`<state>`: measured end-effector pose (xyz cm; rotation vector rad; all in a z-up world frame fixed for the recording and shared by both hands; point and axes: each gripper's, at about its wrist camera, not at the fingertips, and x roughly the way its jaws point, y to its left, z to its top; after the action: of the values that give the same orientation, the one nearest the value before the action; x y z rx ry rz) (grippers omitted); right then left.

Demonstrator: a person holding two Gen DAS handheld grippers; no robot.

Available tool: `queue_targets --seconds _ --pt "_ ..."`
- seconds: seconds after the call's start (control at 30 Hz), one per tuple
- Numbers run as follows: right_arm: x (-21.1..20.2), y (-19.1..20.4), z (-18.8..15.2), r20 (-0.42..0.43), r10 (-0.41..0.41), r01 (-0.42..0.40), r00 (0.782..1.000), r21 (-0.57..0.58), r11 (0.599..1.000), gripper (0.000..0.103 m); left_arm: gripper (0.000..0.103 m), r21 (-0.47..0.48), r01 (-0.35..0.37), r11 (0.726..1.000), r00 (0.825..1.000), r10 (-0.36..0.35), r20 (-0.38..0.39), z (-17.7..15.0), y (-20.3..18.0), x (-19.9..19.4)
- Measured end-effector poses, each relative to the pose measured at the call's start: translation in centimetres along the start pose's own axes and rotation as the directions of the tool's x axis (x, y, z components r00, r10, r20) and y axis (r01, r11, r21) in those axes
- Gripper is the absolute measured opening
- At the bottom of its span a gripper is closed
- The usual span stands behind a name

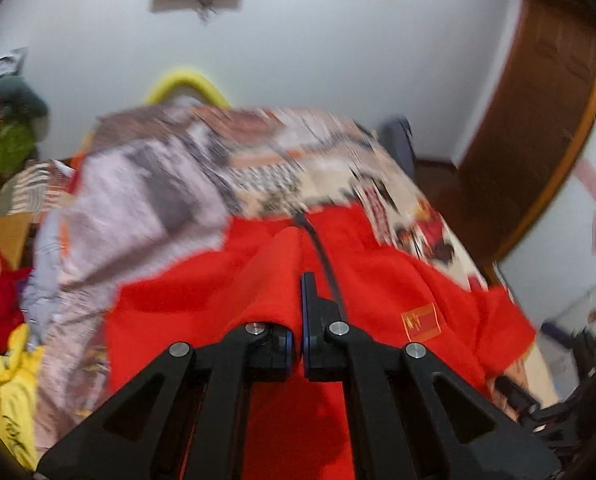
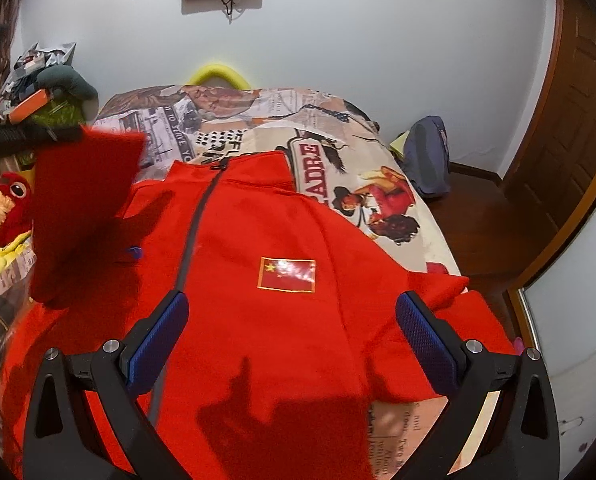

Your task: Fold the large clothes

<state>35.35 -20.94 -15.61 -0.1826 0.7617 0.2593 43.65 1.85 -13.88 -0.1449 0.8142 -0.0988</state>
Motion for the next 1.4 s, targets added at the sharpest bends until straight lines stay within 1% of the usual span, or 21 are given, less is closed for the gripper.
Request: queue_targets --seconds 0.1,0.23,0.3,0.37,0.43,0.47,0.53,0.63,0.73,0.77,0.83,0.87,0.93,1.03,1.1,1.13,1.23,1.33,1.4 --pt "0.2 -0.9 -0.4 -0.008 -0.008 0.008 1.0 -0.001 1.0 0.103 0.002 0.054 0.028 0.998 0.996 -0.024 -0.084 -2.2 -2.8 2.9" --pt "0.9 -1.9 -1.2 -0.033 -0.021 0.022 0.999 0.003 1.0 0.103 0.002 0.132 0.079 0.988 0.981 -0.054 -0.184 -5.5 -5.5 5.6" --pt "1.3 -2.2 -1.5 -0.049 -0.018 0.019 0.999 0.01 1.0 0.103 0.002 0.176 0.083 0.981 0.976 -0.044 -0.215 -6.8 -6.8 6.3" --pt "1.5 -2.4 -1.9 -0.064 -0.018 0.019 0.998 0.014 1.0 0.103 0.005 0.209 0.096 0.973 0.969 -0.043 -0.245 -8.0 -7.5 6.8" --pt "1.6 -2.4 -2.2 -0.075 -0.023 0.024 0.997 0.011 1.0 0.103 0.015 0.215 0.132 0.968 0.955 -0.066 -0.289 -9.1 -7.9 7.1" --pt "1.5 -2.3 -2.2 -0.076 -0.024 0.025 0.997 0.007 1.0 0.103 0.019 0.2 0.16 0.967 0.945 -0.092 -0.313 -9.8 -7.7 7.0" --pt "1.2 -2.1 -2.3 -0.078 -0.029 0.029 0.997 -0.005 1.0 0.103 0.039 0.187 0.182 0.965 0.937 -0.112 -0.33 -10.4 -7.4 6.5" --pt "0.9 -1.6 -2.1 -0.073 -0.031 0.029 0.997 -0.026 0.999 0.103 0.049 0.207 0.181 0.961 0.942 -0.109 -0.318 -11.3 -6.6 4.6" --pt "0.4 -0.5 -1.6 -0.057 -0.022 0.019 0.998 -0.053 0.998 0.103 0.055 0.217 0.177 0.96 0.947 -0.106 -0.304 -11.6 -5.2 2.3" --pt "0.3 0.0 -1.3 -0.049 -0.015 0.011 0.999 -0.066 0.998 0.103 0.056 0.217 0.163 0.962 0.954 -0.097 -0.285 -11.8 -4.2 1.0" --pt "0.0 1.4 -0.8 -0.034 0.001 -0.005 0.999 -0.097 0.995 0.103 0.059 0.209 0.134 0.969 0.962 -0.076 -0.261 -11.4 -2.3 -0.3" --pt "0.1 2.0 -0.7 -0.03 0.007 -0.01 1.0 -0.111 0.994 0.103 0.059 0.201 0.099 0.975 0.969 -0.049 -0.24 -11.3 -0.7 -1.2" --pt "0.2 3.5 -0.3 -0.022 0.02 -0.023 1.0 -0.144 0.989 0.103 0.061 0.18 0.044 0.983 0.978 -0.005 -0.211 -11.3 2.0 -2.7" --pt "0.9 6.5 0.2 -0.025 0.061 -0.065 0.998 -0.201 0.978 0.103 0.066 0.135 -0.03 0.99 0.98 0.055 -0.189 -11.3 6.1 -4.2" --pt "1.6 8.3 0.4 -0.039 0.092 -0.099 0.995 -0.23 0.968 0.103 0.066 0.092 -0.094 0.991 0.976 0.109 -0.188 -11.8 9.5 -4.9" --pt "1.9 9.0 0.4 -0.049 0.101 -0.11 0.994 -0.241 0.964 0.103 0.066 0.077 -0.112 0.991 0.973 0.125 -0.194 -12.1 10.8 -5.0" --pt "3.4 12.1 0.4 -0.09 0.144 -0.165 0.985 -0.293 0.942 0.102 0.066 0.028 -0.181 0.983 0.955 0.182 -0.233 -13.8 15.1 -5.0" --pt "5.6 15.8 0.1 -0.149 0.162 -0.206 0.975 -0.35 0.914 0.101 0.066 0.001 -0.203 0.979 0.942 0.196 -0.271 -15.5 17.2 -4.5" --pt "6.6 17.5 -0.3 -0.18 0.173 -0.23 0.968 -0.371 0.9 0.101 0.066 -0.016 -0.21 0.978 0.935 0.196 -0.296 -16.7 18.2 -3.9"
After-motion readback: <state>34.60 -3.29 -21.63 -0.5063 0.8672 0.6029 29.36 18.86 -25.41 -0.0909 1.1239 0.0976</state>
